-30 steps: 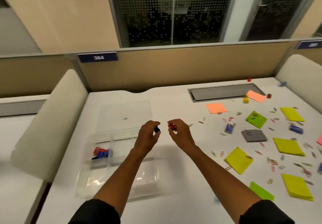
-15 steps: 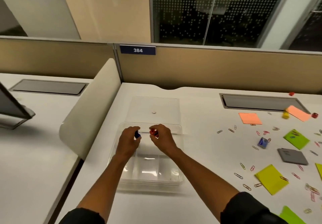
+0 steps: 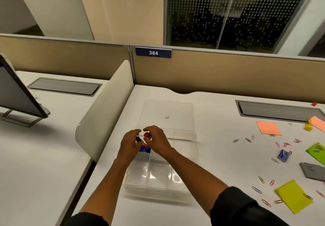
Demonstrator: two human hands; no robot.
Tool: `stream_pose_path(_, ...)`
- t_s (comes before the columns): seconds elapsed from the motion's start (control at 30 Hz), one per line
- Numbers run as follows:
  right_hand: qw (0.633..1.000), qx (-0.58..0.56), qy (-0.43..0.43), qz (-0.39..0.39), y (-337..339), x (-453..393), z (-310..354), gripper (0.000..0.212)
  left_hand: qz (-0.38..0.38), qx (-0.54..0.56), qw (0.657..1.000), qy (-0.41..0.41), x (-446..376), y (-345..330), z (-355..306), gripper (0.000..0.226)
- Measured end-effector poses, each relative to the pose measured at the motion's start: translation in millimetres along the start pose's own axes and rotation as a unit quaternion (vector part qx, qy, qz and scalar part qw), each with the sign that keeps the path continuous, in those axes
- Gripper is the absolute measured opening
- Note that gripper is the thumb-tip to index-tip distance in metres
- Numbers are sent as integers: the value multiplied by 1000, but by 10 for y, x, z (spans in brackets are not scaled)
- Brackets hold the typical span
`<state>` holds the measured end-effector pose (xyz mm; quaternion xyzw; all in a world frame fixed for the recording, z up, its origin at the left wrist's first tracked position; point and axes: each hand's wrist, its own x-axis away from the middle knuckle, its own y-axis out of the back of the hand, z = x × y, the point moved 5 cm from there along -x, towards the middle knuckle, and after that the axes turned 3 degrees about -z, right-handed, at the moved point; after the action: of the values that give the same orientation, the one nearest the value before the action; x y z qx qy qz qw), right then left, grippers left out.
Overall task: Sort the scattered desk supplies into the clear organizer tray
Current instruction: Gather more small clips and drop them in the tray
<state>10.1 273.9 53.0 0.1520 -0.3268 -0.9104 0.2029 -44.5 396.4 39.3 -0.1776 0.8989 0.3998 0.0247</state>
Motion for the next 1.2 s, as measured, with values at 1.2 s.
stream_pose_path(1.2, 912, 87, -215, -339, 2336, 2080, -1631, 34, 136, 80, 933, -322, 345, -1929, -2403, 31)
